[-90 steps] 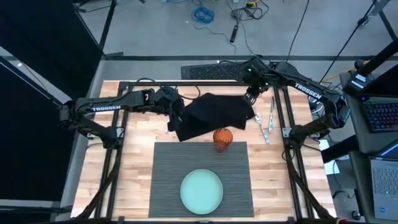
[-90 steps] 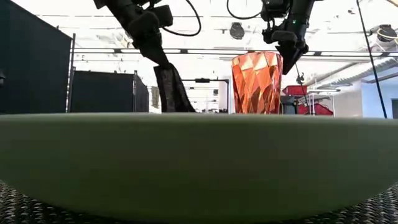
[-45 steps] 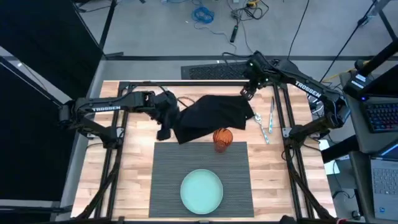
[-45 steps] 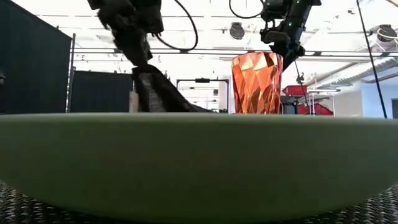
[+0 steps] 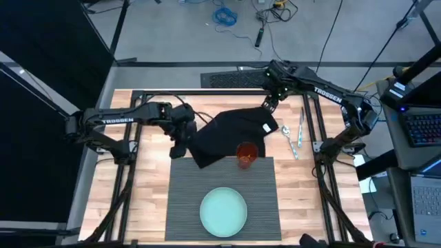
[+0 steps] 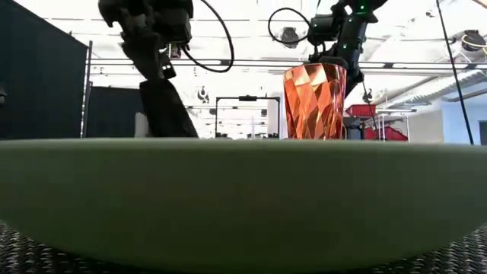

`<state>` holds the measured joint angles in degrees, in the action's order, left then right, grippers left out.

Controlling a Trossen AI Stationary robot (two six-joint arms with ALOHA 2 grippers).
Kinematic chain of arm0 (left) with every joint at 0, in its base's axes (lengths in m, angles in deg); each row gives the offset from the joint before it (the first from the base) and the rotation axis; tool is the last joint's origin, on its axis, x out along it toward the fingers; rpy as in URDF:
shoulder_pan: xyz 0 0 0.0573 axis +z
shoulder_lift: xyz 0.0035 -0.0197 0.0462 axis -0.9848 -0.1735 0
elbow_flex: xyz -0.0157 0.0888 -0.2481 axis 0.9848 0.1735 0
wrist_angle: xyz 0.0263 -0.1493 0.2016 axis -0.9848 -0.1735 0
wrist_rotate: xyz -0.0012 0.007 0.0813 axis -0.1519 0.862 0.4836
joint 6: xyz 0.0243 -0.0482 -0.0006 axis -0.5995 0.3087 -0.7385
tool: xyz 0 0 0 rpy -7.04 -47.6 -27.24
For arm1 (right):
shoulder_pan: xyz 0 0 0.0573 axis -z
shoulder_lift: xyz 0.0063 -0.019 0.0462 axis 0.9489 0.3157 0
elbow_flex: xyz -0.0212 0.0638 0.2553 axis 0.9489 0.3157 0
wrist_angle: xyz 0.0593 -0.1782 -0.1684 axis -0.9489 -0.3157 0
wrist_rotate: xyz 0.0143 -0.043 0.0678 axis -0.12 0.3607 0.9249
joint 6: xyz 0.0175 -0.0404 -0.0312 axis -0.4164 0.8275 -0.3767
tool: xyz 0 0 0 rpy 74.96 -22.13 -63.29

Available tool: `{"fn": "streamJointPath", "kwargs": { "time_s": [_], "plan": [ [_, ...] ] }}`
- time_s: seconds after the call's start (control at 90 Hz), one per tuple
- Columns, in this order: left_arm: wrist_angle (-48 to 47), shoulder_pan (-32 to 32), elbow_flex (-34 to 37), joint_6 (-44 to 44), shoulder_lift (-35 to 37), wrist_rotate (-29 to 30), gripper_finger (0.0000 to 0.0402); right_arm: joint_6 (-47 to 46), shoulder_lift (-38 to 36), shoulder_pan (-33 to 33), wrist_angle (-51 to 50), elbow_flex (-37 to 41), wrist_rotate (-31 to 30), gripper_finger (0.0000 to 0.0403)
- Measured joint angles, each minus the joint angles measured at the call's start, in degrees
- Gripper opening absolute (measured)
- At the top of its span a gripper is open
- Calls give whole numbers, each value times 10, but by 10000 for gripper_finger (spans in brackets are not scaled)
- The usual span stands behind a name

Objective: Set table place
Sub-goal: Fold the black napkin

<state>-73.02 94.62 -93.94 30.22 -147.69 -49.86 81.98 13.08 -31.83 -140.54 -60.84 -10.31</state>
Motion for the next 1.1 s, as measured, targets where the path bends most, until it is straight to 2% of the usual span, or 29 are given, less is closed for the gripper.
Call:
{"fn": "streamJointPath", "kwargs": {
  "time_s": [0.078,0.267,0.389,0.544,0.656,0.878,1.1],
  "plan": [
    [7,0,0,0,0,11,0,-12,0,0,-8,0,8,169],
    [3,0,0,0,0,12,1,-20,1,0,-23,34,101,169],
    [-14,0,0,5,0,4,16,-19,1,0,4,73,105,169],
    [-10,0,0,5,0,6,55,-35,1,0,27,107,105,169],
    [2,0,0,22,0,48,84,-55,1,-1,33,125,115,169],
    [-7,3,0,39,0,170,102,-112,1,-1,100,186,219,169],
    [1,3,0,66,0,191,102,-158,1,-5,151,238,271,169]
  ]
}}
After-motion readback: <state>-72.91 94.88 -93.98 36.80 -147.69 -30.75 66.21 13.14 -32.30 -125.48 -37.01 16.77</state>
